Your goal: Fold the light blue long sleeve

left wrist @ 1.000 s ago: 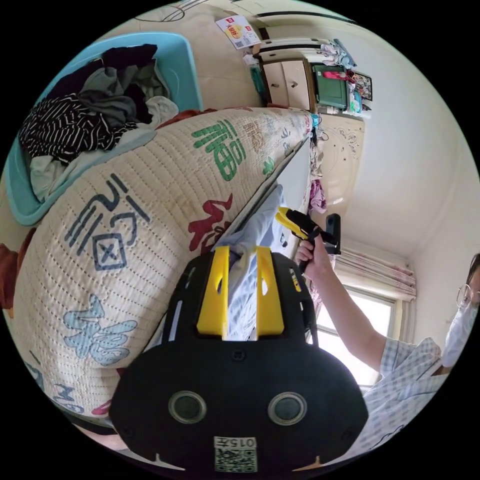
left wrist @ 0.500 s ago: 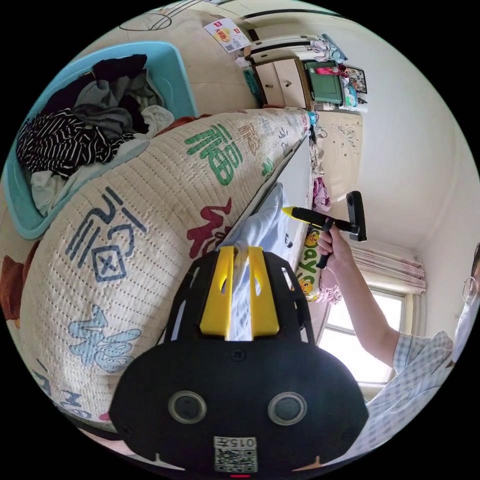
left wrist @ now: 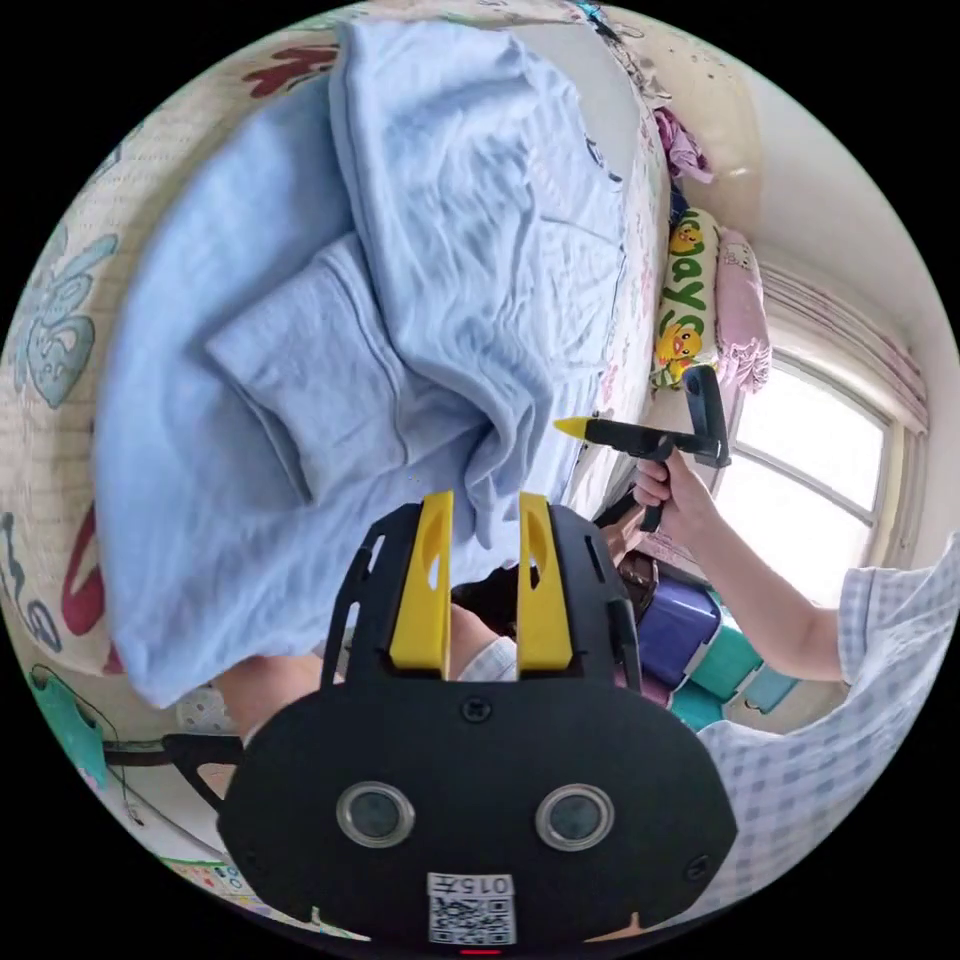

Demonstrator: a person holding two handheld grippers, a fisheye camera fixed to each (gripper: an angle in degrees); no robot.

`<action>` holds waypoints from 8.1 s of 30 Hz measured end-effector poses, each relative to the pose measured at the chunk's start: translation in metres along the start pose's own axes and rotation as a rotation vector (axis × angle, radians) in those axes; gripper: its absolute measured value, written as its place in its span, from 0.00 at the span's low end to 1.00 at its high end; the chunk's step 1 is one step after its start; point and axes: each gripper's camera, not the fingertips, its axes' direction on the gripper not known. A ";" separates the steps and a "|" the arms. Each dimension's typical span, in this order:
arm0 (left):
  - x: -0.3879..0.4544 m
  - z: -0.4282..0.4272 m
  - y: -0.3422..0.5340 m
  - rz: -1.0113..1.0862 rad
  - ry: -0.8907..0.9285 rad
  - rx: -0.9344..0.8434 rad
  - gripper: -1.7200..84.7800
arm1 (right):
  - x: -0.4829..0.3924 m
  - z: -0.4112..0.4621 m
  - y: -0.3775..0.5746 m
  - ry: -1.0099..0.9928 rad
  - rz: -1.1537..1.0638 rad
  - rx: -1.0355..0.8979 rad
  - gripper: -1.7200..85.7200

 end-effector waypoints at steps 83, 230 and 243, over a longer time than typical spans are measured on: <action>0.061 0.030 0.006 0.253 0.115 -0.074 0.05 | -0.079 -0.481 -0.024 0.040 -0.083 -0.022 0.06; -0.047 -0.239 -0.181 0.075 -0.028 0.410 0.02 | -0.342 -0.731 -0.009 -0.241 0.373 0.636 0.05; -0.056 -0.140 -0.043 -0.026 -0.138 0.139 0.10 | -0.440 -0.562 0.122 -0.192 0.238 0.309 0.12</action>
